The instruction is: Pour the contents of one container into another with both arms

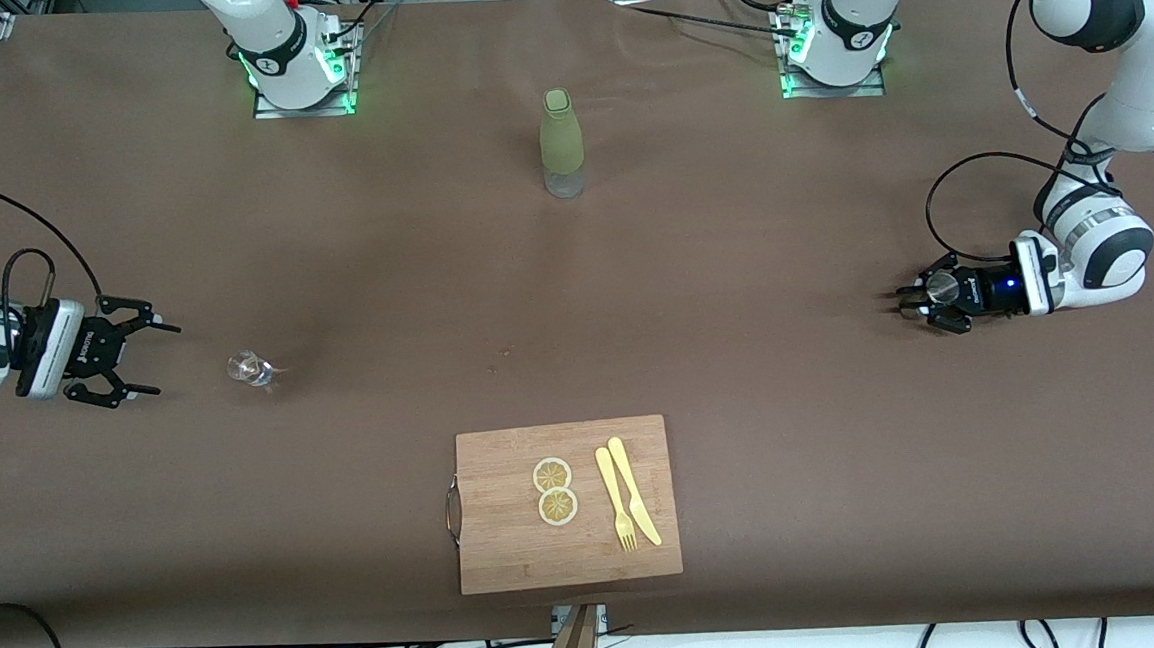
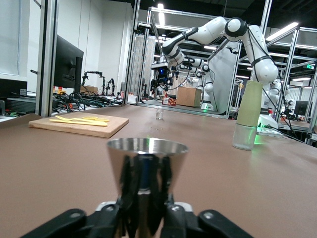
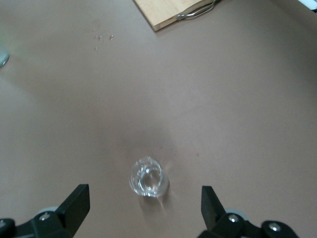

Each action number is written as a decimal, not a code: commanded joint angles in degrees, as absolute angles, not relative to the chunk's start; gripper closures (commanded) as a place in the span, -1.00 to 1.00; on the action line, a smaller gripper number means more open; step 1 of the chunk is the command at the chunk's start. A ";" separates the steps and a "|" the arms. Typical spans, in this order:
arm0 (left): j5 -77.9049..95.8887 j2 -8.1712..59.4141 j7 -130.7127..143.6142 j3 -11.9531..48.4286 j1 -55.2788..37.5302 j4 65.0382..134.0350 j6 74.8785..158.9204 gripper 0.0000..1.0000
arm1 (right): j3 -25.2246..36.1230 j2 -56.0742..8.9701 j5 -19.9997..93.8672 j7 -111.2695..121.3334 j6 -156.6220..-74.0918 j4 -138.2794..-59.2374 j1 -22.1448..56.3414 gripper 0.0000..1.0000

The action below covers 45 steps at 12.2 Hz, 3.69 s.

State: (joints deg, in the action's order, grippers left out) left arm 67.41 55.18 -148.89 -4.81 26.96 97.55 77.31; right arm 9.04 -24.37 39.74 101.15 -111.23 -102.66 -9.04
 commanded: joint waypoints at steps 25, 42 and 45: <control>42.47 36.93 -89.45 -13.80 20.84 77.08 74.44 -1.00 | -1.50 -1.94 -5.81 -2.29 -94.58 -99.41 1.59 -1.00; 16.63 22.51 -21.46 -13.27 -4.30 76.64 85.25 -1.00 | 0.96 0.27 0.78 -4.75 -84.90 -90.97 1.14 -1.00; 9.53 18.91 -17.06 -8.91 -3.35 77.43 85.25 -1.00 | 0.97 0.26 0.70 -4.75 -84.90 -90.97 1.14 -1.00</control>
State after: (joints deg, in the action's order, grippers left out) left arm 15.00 22.74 -20.17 -12.36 -4.08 75.36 84.76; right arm 0.76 0.39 -0.20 -4.22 -85.15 -91.74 1.11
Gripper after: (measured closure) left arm 0.000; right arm 0.000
